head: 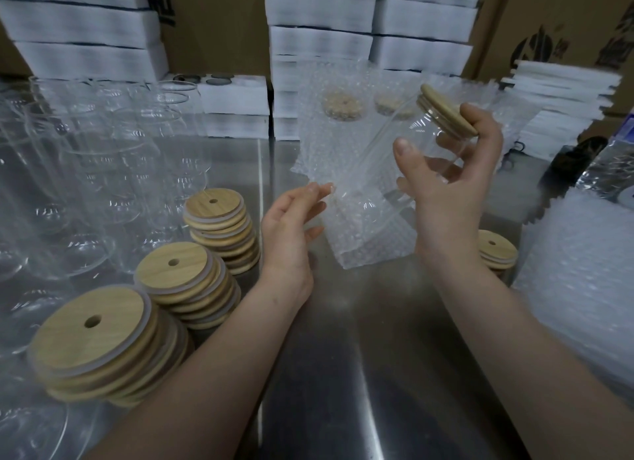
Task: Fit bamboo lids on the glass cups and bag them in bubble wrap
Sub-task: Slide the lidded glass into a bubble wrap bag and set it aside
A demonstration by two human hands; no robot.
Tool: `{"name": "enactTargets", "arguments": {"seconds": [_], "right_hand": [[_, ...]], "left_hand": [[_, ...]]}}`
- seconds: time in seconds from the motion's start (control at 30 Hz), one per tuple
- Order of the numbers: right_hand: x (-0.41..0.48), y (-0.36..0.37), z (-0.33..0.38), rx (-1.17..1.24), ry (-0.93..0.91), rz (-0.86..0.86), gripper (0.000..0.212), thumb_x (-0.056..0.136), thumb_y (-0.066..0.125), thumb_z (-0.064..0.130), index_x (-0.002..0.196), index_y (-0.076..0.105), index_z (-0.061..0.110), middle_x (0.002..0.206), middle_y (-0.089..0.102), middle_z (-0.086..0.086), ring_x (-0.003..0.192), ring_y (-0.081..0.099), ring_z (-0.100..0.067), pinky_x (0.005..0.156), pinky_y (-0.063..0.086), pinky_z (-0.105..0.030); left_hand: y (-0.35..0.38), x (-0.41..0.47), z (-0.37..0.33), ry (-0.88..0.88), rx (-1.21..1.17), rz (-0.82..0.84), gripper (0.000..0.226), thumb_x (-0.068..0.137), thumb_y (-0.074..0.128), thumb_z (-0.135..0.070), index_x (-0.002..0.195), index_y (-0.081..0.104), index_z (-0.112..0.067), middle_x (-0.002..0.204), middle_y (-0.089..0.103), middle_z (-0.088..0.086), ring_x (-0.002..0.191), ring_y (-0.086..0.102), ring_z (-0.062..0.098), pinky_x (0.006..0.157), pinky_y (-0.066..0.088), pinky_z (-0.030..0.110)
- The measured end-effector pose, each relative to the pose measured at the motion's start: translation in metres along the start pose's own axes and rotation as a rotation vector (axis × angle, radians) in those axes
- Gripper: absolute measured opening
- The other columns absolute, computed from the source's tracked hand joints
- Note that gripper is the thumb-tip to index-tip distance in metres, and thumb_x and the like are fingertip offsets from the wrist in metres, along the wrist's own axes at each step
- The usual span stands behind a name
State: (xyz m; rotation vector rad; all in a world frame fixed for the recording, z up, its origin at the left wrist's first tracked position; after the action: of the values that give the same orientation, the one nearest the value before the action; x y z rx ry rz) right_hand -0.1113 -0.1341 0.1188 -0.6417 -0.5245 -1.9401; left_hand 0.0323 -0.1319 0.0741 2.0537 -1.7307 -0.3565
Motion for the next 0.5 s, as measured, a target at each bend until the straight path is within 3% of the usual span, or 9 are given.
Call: {"name": "enactTargets", "arguments": {"seconds": [0.13, 0.23, 0.37, 0.5], "right_hand": [[-0.001, 0.000, -0.002, -0.001, -0.002, -0.016, 0.060, 0.082, 0.076, 0.036, 0.130, 0.040, 0.035, 0.137, 0.045, -0.002, 0.122, 0.052, -0.027, 0.093, 0.051, -0.054], [0.001, -0.001, -0.005, 0.009, 0.029, -0.036, 0.061, 0.083, 0.076, 0.036, 0.132, 0.040, 0.034, 0.137, 0.045, -0.003, 0.122, 0.052, -0.026, 0.094, 0.051, -0.053], [0.002, -0.001, -0.008, 0.066, 0.089, -0.057, 0.058, 0.083, 0.076, 0.037, 0.128, 0.041, 0.038, 0.136, 0.046, -0.005, 0.124, 0.052, -0.025, 0.096, 0.051, -0.053], [0.001, 0.001, -0.006, 0.083, 0.072, -0.038, 0.055, 0.081, 0.075, 0.039, 0.124, 0.041, 0.042, 0.136, 0.046, -0.006, 0.124, 0.052, -0.025, 0.096, 0.051, -0.052]], "left_hand": [[0.002, -0.006, -0.001, 0.193, 0.142, 0.090, 0.019, 0.088, 0.061, -0.003, 0.098, 0.071, -0.015, 0.124, 0.067, -0.001, 0.118, 0.058, 0.002, 0.099, 0.045, 0.022], [0.001, -0.007, 0.003, 0.304, 0.386, 0.176, 0.037, 0.084, 0.071, -0.005, 0.115, 0.065, -0.025, 0.149, 0.043, -0.002, 0.136, 0.035, -0.003, 0.111, 0.031, 0.025], [0.003, -0.006, 0.009, 0.439, 0.664, 0.237, 0.074, 0.077, 0.076, -0.002, 0.136, 0.045, -0.033, 0.154, 0.032, 0.001, 0.144, 0.022, 0.004, 0.112, 0.019, 0.008], [0.004, -0.004, 0.013, 0.560, 0.811, 0.237, 0.085, 0.078, 0.074, -0.002, 0.146, 0.032, -0.032, 0.154, 0.030, 0.004, 0.143, 0.021, 0.005, 0.105, 0.013, -0.001]]}}
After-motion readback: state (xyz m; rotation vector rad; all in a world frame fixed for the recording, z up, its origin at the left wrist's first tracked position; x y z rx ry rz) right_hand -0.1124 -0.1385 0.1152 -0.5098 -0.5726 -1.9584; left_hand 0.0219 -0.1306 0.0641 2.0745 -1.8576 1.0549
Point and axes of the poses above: each hand's wrist, its own x-axis towards the middle knuckle, its own y-axis out of the palm, z = x × y, the point moved 1 cm from there along x, towards the middle knuckle
